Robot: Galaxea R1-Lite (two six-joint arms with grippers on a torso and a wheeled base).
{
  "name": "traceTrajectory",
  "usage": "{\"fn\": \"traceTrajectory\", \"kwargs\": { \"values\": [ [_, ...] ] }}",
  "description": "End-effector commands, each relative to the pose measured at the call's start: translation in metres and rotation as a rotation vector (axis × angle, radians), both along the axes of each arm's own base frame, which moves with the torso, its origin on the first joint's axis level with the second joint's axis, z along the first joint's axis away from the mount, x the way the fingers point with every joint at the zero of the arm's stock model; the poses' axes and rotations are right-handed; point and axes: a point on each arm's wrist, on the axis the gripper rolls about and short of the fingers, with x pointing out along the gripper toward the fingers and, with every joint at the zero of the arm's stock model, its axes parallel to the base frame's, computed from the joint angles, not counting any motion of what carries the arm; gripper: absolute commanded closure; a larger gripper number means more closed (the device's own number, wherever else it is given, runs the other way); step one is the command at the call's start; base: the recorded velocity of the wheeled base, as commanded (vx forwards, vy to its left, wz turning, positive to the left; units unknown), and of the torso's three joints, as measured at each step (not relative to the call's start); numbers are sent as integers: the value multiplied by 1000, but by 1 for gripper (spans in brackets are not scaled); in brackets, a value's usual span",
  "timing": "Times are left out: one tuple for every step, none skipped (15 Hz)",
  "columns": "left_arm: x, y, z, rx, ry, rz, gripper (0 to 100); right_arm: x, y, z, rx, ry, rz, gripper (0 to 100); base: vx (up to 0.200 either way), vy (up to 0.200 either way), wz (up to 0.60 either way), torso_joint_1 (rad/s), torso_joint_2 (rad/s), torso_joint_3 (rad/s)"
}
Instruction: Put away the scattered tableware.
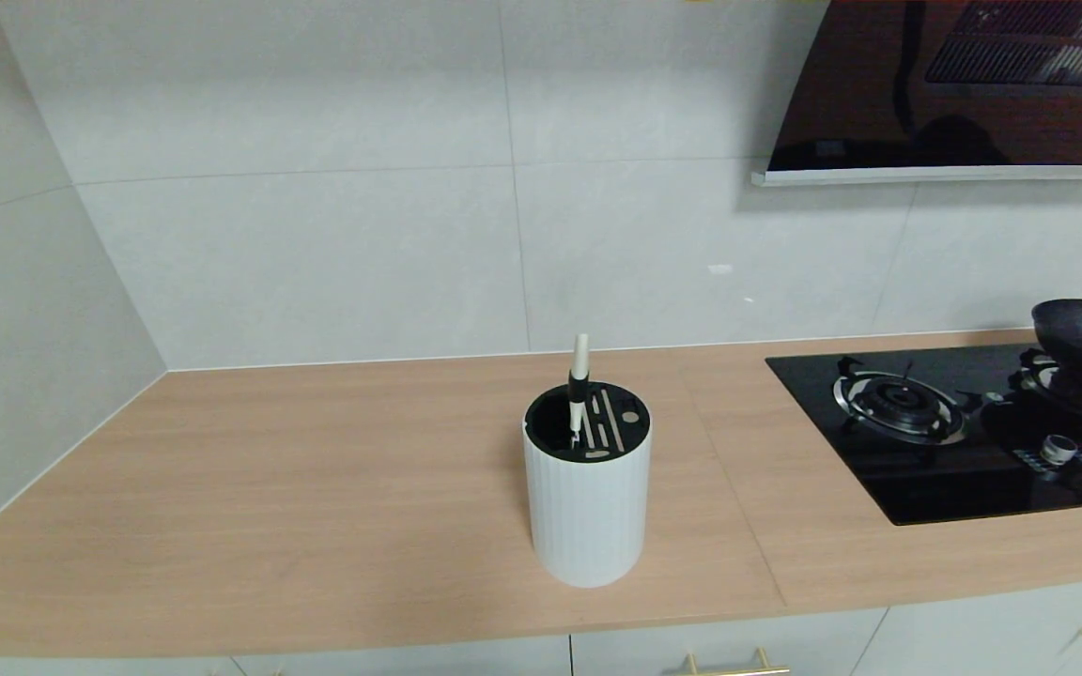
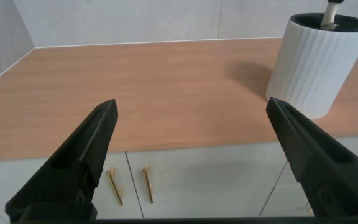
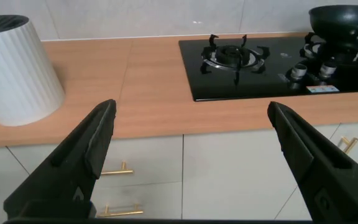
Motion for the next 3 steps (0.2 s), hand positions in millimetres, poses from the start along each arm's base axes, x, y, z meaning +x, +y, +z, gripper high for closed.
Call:
{"fn": "traceTrajectory", "kwargs": {
  "values": [
    [0, 0, 0, -2, 1, 1, 0, 0, 0, -1, 2, 8, 1, 0, 0, 0, 0, 0, 0, 0],
    [0, 0, 0, -2, 1, 1, 0, 0, 0, -1, 2, 8, 3, 0, 0, 0, 0, 0, 0, 0],
    [0, 0, 0, -2, 1, 1, 0, 0, 0, -1, 4, 10, 3, 0, 0, 0, 0, 0, 0, 0]
  ]
}}
